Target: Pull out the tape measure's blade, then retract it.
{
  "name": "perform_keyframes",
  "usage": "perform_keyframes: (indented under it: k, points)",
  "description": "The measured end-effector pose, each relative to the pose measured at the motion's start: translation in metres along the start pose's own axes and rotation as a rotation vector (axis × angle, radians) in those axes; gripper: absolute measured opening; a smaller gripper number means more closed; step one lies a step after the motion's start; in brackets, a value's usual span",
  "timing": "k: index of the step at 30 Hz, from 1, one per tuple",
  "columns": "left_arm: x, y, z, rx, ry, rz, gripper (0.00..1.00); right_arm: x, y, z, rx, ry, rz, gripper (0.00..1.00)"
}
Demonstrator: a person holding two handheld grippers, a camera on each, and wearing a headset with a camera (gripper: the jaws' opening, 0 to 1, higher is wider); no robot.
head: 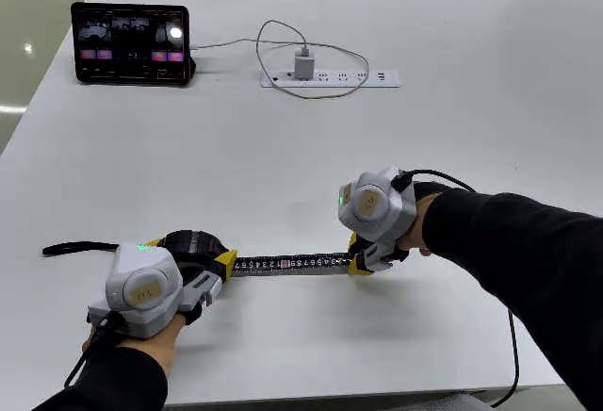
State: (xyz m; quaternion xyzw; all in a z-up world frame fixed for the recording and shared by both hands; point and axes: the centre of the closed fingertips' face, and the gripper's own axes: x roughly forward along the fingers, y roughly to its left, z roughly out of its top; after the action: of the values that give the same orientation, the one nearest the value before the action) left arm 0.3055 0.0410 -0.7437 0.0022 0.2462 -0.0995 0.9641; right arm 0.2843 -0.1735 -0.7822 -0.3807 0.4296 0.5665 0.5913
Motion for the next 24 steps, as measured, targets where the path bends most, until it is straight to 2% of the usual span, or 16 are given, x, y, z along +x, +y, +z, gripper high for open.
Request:
perform_keyframes:
  k: [24]
  points:
    - [-0.0002, -0.0008, -0.0001, 0.001, 0.005, -0.001, 0.61, 0.0025, 0.0006, 0.0080, 0.011, -0.011, -0.007, 0.10]
